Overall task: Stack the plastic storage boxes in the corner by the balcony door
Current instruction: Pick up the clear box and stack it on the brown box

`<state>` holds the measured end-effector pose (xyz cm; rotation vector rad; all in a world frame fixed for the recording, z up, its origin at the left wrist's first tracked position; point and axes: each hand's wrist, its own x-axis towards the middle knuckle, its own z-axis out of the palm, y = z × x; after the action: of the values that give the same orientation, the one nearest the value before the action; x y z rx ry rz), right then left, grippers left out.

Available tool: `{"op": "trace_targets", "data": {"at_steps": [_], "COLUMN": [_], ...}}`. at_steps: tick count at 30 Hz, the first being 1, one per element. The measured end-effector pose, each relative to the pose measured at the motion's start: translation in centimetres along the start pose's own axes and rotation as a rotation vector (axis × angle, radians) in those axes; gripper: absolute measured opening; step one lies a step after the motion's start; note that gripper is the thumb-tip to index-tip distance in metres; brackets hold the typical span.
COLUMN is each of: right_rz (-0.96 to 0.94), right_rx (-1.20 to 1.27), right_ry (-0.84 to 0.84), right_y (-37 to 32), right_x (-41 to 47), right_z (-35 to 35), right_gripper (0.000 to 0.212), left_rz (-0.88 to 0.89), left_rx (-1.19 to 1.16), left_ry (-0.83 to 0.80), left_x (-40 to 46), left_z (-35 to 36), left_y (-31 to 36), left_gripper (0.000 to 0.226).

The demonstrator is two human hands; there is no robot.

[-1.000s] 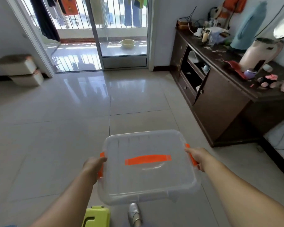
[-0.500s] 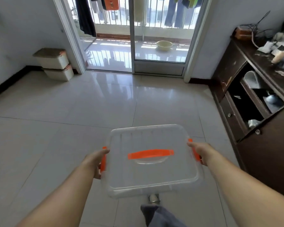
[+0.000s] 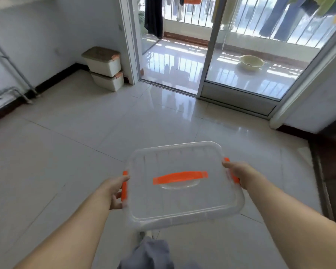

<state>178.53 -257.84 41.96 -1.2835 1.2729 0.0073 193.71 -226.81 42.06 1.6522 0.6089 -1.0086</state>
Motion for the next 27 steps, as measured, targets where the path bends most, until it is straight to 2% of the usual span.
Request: {"op": "trace_targets", "data": {"at_steps": [8, 12, 16, 23, 27], "right_rz": [0.06, 0.008, 0.019, 0.021, -0.022], "right_rx": [-0.08, -0.114, -0.152, -0.193, -0.252], "right_ry": [-0.049, -0.059, -0.083, -0.152, -0.177], "right_y": [-14.8, -22.3, -28.8, -43.2, -50.1], "right_x": [11.9, 17.3, 22.4, 34.9, 38.7], "right_z": [10.8, 16.5, 21.5, 31.2, 36.1], "right_gripper": [0.013, 0.021, 0.017, 0.015, 0.017], "left_rz": [-0.017, 0.098, 0.171, 0.173, 0.18], "left_rx": [0.047, 0.036, 0.029, 0.03, 0.047], "left_ry": [0.106, 0.151, 0.161, 0.215, 0.216], "left_x": [12.0, 17.2, 22.0, 31.3, 33.6], "left_z": [-2.3, -3.4, -4.1, -5.3, -6.7], "left_y": [17.4, 27.3, 34.9, 49.2, 55.4], "left_gripper": [0.015, 0.008, 0.014, 0.013, 0.01]}}
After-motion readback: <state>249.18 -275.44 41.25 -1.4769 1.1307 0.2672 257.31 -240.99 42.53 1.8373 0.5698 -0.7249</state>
